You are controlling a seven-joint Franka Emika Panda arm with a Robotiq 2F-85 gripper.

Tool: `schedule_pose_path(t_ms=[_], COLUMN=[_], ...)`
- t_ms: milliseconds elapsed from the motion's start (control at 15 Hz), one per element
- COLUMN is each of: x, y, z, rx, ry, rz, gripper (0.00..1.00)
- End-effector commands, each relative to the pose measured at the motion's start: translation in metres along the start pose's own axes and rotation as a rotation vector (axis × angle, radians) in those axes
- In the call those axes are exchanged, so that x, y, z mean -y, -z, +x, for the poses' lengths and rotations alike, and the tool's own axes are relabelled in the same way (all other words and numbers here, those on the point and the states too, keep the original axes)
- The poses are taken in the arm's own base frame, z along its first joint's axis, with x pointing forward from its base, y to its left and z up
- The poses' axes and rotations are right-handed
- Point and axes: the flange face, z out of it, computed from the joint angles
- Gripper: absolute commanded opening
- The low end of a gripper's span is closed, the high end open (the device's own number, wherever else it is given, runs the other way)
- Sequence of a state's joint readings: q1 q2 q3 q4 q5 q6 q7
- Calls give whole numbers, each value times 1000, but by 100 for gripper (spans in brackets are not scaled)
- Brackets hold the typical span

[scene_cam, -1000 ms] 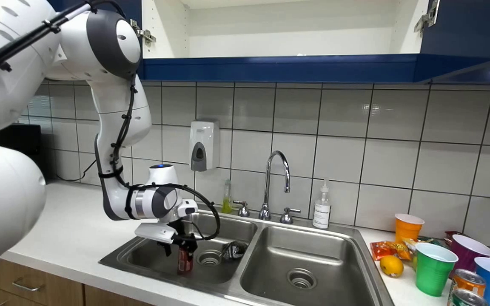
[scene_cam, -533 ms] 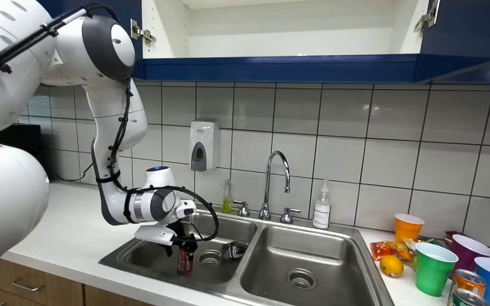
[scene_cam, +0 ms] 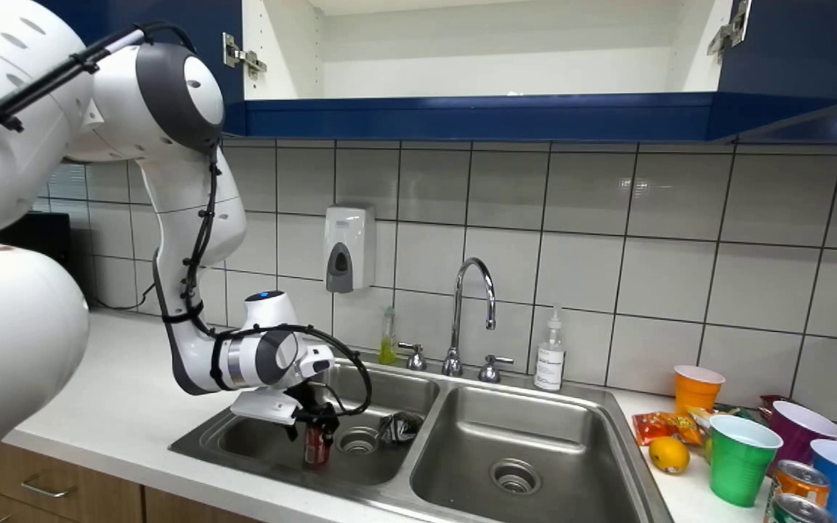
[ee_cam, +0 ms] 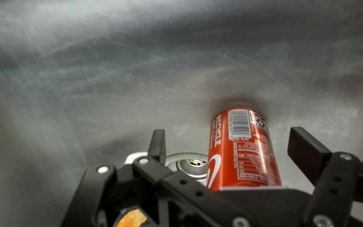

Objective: Take the soda can out of the sink and put it into the cupboard

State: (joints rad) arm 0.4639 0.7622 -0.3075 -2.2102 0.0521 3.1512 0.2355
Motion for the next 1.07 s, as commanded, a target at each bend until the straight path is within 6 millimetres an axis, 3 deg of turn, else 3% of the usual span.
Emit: schedule_pose_path(t_ms=[0, 1000], x=[3, 13], y=[-6, -20], z=[7, 27], rx=[-29, -74], ry=[-20, -16], rz=[-16, -30], gripper=[100, 100])
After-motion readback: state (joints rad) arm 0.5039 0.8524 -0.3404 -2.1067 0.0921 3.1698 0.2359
